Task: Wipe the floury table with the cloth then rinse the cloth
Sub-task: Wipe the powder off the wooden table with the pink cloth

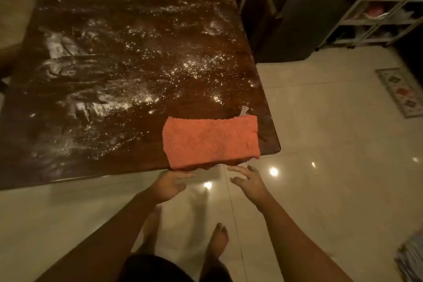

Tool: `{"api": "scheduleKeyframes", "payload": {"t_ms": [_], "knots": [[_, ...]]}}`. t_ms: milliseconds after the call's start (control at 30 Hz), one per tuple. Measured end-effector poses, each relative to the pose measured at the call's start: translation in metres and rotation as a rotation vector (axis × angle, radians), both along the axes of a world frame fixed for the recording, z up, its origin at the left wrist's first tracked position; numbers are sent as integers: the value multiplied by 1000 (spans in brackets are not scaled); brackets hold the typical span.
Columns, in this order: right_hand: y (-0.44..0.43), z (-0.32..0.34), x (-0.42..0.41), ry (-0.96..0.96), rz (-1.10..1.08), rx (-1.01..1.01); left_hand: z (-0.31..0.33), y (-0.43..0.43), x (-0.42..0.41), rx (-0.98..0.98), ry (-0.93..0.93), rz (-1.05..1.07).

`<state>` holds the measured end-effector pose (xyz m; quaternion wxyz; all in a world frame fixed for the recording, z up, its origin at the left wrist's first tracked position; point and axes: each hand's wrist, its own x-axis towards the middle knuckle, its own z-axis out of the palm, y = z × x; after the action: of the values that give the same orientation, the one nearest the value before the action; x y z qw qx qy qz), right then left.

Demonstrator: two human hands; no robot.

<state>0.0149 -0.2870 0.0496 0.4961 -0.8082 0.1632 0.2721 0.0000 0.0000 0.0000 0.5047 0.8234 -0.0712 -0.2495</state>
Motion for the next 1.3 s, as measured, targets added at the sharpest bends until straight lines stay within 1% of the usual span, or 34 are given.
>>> {"api": "scheduleKeyframes", "payload": {"t_ms": [67, 167, 233, 300, 333, 400, 467, 533, 600, 767, 867, 1000, 1133, 1300], "knots": [[-11, -8, 10, 32, 66, 34, -1, -13, -1, 36, 7, 151], [-22, -23, 26, -32, 171, 28, -10, -29, -12, 25, -103, 392], [-28, -31, 33, -110, 151, 8, -9, -40, -20, 75, -124, 488], [-35, -38, 36, -158, 164, 32, -5, -50, -32, 80, -170, 550], [-38, -40, 37, -170, 193, 56, -3, -55, -37, 99, -165, 589], [-43, -45, 35, -204, 268, 112, 2, -64, -50, 81, -64, 667], [-48, -50, 31, -215, 278, 135, 12, -72, -61, -41, 80, 745], [-52, -52, 26, -199, 243, 158, 23, -78, -66, -146, 161, 799], [-57, -48, 19, -179, 205, 199, 37, -83, -70, -152, 190, 822], [-69, -22, 4, -197, 150, 261, 73, -88, -70, -102, 138, 859], [-76, -6, 5, -201, 111, 306, 91, -84, -62, -163, 127, 902], [-81, 17, 17, -227, 68, 324, 119, -84, -47, -268, 171, 1003], [-79, 33, 40, -208, 58, 284, 133, -80, -26, -146, 138, 1002], [-68, 43, 79, -220, 68, 144, 130, -51, 5, 111, 77, 890]]}}
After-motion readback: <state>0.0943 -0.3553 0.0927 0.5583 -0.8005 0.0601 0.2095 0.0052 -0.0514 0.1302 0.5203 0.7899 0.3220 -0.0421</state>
